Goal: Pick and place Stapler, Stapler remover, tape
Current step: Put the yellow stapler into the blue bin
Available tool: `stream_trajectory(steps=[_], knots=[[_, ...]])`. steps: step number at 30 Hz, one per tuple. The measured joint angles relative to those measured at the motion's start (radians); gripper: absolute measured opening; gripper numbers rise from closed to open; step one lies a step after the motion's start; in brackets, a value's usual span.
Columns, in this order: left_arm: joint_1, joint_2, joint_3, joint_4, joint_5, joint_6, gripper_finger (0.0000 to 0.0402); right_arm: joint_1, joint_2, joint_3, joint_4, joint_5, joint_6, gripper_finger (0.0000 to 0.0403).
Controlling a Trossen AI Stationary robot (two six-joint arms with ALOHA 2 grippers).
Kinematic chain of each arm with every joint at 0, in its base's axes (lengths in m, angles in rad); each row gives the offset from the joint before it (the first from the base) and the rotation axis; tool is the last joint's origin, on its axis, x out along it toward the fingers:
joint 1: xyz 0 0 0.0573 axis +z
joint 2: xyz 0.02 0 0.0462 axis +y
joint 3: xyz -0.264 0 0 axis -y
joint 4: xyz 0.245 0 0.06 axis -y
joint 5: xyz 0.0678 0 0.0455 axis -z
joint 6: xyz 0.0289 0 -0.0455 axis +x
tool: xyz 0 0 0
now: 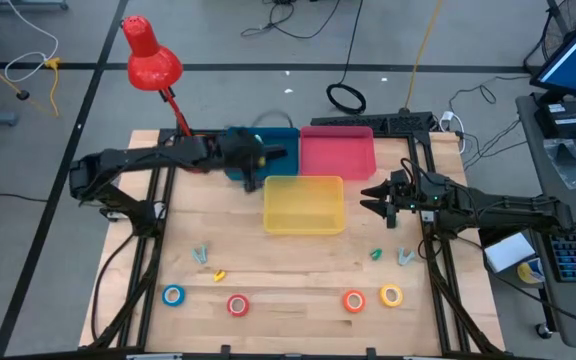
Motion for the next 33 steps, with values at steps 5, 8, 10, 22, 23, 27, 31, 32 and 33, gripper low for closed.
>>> stream_trajectory(steps=[5,8,10,22,23,27,31,32,33], knots=[[0.116,0.097,0.001,0.09,0.123,0.0,0.0066,0.0,0.0,0.0,0.0,0.0,-0.002,0.0196],[0.134,0.175,0.0,0.094,0.138,0.022,0.0067,0.0,0.0,0.0,0.0,0.0,-0.002,0.0196],[0.134,0.218,-0.001,0.105,0.14,0.035,0.0068,0.0,0.0,0.0,0.0,0.0,-0.002,0.0196],[0.13,0.314,-0.001,0.1,0.139,0.088,0.0076,0.0,0.0,0.0,0.0,0.003,-0.001,0.0196],[0.13,0.315,-0.001,0.091,0.138,0.089,0.008,0.0,0.0,0.0,0.0,0.003,-0.001,0.0196],[0.13,0.321,-0.001,0.098,0.138,0.095,0.0112,0.0,0.0,0.0,0.0,0.003,0.0,0.0196],[0.13,0.321,-0.001,0.1,0.137,0.083,0.0157,0.0,0.0,0.0,0.0,0.001,0.0,0.0196],[0.13,0.32,-0.001,0.099,0.136,0.079,0.0168,0.0,0.0,0.0,0.0,0.001,0.0,0.0196],[0.13,0.316,-0.001,0.098,0.135,0.076,0.0179,0.0,0.0,0.0,0.0,0.001,0.0,0.0196]])
